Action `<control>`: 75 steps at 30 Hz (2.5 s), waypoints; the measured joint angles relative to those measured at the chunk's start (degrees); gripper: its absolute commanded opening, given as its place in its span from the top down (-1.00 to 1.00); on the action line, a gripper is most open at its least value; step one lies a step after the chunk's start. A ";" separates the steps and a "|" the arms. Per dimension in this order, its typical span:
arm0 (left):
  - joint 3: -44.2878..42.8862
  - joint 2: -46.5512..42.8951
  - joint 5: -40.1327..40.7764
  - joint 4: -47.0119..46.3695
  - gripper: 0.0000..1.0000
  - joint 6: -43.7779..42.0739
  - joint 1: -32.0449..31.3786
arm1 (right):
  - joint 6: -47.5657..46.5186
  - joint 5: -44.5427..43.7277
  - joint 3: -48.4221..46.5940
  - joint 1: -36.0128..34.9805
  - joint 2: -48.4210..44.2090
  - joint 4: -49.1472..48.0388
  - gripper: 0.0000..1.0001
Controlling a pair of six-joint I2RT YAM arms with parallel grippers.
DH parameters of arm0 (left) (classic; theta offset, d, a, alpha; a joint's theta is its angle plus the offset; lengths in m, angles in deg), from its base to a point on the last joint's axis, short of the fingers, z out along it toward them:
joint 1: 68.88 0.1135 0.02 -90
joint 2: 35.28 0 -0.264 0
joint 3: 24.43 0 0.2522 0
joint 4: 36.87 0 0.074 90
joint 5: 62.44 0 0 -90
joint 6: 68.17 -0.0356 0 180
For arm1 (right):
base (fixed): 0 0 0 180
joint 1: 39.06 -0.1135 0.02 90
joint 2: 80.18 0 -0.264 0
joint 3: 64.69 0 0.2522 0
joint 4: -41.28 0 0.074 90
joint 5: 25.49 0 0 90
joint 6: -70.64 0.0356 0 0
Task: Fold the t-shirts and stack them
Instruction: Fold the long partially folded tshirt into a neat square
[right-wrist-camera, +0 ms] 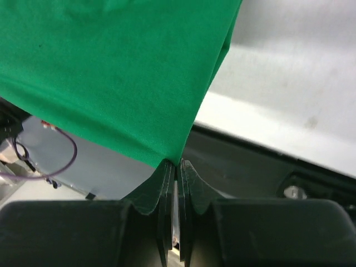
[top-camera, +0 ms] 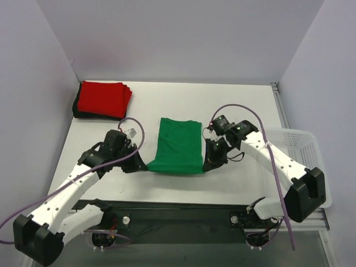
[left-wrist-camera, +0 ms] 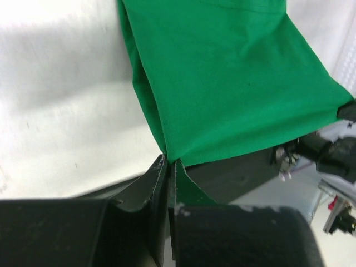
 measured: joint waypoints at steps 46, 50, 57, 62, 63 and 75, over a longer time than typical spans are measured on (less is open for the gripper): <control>-10.84 20.44 -8.66 -13.42 1.00 7.48 8.02 | -3.56 -2.89 -29.05 9.38 22.29 7.34 1.00; -10.88 25.51 -9.94 -17.18 1.00 7.45 9.49 | -5.18 -2.58 -34.67 10.01 30.40 7.15 1.00; -12.11 33.57 -10.91 -21.35 1.00 6.97 10.64 | -6.58 -1.64 -41.05 11.10 40.33 6.97 1.00; -15.82 38.32 -10.80 -22.69 0.13 5.79 12.13 | -6.93 -1.03 -44.48 12.04 43.60 7.08 0.24; -17.03 39.63 -10.60 -22.73 -0.15 5.99 12.46 | -7.19 -0.85 -45.44 12.28 44.13 7.34 -0.02; -15.67 37.07 -6.21 -23.89 -0.49 3.30 13.94 | -9.14 -0.63 -46.62 13.31 42.99 6.23 -0.32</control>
